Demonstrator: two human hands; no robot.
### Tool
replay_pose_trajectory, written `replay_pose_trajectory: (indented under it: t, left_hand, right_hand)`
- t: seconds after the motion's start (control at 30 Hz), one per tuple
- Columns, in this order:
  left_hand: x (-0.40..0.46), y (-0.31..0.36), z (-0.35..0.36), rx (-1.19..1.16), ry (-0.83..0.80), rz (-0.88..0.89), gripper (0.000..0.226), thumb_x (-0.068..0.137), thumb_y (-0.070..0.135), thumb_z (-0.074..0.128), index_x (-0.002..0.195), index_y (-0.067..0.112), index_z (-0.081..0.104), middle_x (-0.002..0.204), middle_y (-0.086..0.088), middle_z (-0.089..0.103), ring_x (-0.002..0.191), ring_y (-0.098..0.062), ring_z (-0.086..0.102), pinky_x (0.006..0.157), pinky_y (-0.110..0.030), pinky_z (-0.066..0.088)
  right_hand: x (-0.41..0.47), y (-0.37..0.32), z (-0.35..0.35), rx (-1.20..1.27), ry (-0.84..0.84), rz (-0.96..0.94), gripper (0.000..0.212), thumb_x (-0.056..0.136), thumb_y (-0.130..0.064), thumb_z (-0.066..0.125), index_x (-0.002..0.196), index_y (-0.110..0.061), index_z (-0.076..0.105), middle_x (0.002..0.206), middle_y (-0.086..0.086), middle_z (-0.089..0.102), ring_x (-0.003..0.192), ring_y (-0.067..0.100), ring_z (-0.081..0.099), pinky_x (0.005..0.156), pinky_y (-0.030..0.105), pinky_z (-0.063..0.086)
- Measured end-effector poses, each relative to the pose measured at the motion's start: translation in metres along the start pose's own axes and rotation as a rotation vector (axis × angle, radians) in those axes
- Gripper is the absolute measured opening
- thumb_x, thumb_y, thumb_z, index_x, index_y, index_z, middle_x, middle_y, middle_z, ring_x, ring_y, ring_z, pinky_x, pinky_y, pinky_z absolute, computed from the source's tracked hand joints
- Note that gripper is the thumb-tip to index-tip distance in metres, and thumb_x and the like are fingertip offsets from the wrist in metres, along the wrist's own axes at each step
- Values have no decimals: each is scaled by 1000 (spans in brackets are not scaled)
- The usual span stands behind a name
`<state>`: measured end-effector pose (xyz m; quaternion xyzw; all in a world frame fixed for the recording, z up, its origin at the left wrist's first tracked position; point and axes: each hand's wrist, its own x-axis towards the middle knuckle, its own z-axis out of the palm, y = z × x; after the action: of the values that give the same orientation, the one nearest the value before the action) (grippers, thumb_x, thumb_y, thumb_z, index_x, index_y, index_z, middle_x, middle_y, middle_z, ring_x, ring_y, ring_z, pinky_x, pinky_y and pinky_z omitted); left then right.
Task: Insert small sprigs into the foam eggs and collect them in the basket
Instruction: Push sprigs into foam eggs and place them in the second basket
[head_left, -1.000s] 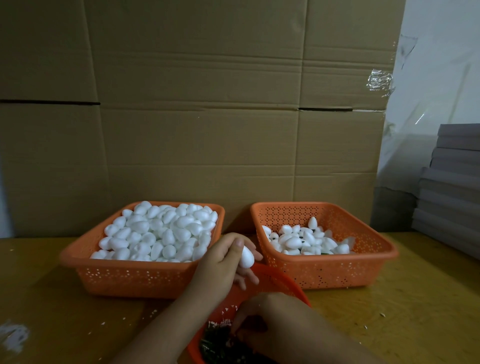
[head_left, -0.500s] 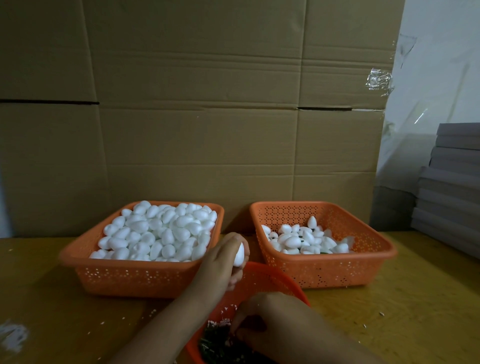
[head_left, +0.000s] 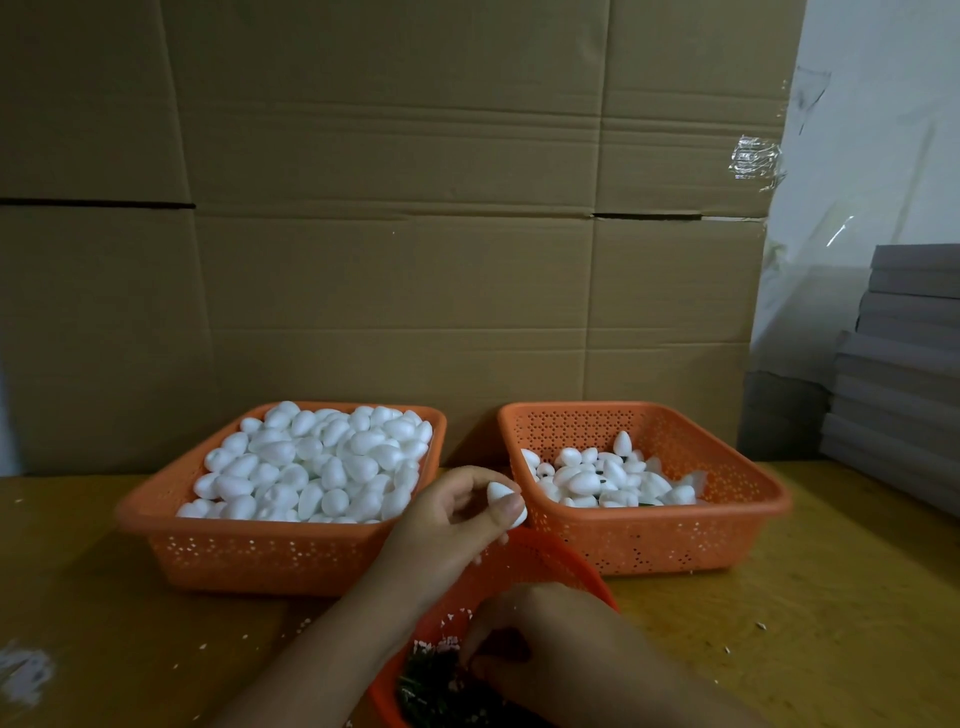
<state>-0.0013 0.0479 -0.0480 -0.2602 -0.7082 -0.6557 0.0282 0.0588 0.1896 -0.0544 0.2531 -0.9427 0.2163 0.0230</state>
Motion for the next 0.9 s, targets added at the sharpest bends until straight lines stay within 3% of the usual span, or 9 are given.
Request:
replay_pose_trajectory:
  t: [0.2, 0.43, 0.53, 0.63, 0.8, 0.9]
  left_hand:
    - [0, 2, 1, 2, 25, -4, 39, 76, 51, 68, 75, 14, 60, 57, 13, 59, 48, 4, 49, 48, -9, 38]
    - [0, 5, 2, -93, 22, -28, 30, 74, 41, 65, 84, 14, 61, 55, 13, 57, 42, 3, 44, 43, -9, 33]
    - [0, 5, 2, -110, 15, -44, 20, 84, 32, 64, 91, 14, 62, 60, 3, 58, 47, -5, 46, 44, -17, 36]
    - [0, 4, 3, -94, -21, -45, 9, 93, 14, 60, 100, 10, 56, 75, -4, 71, 57, -9, 58, 48, -20, 42]
    - [-2, 3, 2, -56, -57, -51, 18, 91, -1, 62, 99, 10, 51, 82, 1, 72, 74, -9, 66, 56, -20, 47]
    - [-3, 4, 2, -17, -56, -29, 30, 93, 1, 60, 116, 19, 58, 98, 0, 74, 83, -11, 69, 61, -21, 50]
  right_hand:
    - [0, 1, 1, 4, 1, 12, 20, 87, -32, 62, 104, -41, 69, 110, -21, 68, 99, -4, 61, 88, 14, 47]
    - [1, 2, 2, 0, -3, 14, 21, 87, -35, 62, 105, -44, 67, 110, -23, 68, 100, -5, 61, 88, 13, 47]
    - [1, 2, 2, -7, 11, 2, 21, 87, -36, 63, 105, -45, 67, 119, -27, 61, 107, -8, 54, 84, 2, 39]
    - [0, 3, 3, -10, 17, 12, 23, 86, -39, 62, 106, -50, 63, 120, -28, 60, 108, -9, 54, 83, 2, 39]
    - [0, 3, 4, -18, 11, 26, 23, 86, -40, 61, 107, -51, 62, 116, -25, 64, 104, -7, 57, 87, 8, 44]
    - [0, 2, 4, -19, 12, 38, 22, 86, -41, 61, 106, -51, 63, 113, -23, 66, 102, -6, 59, 87, 10, 46]
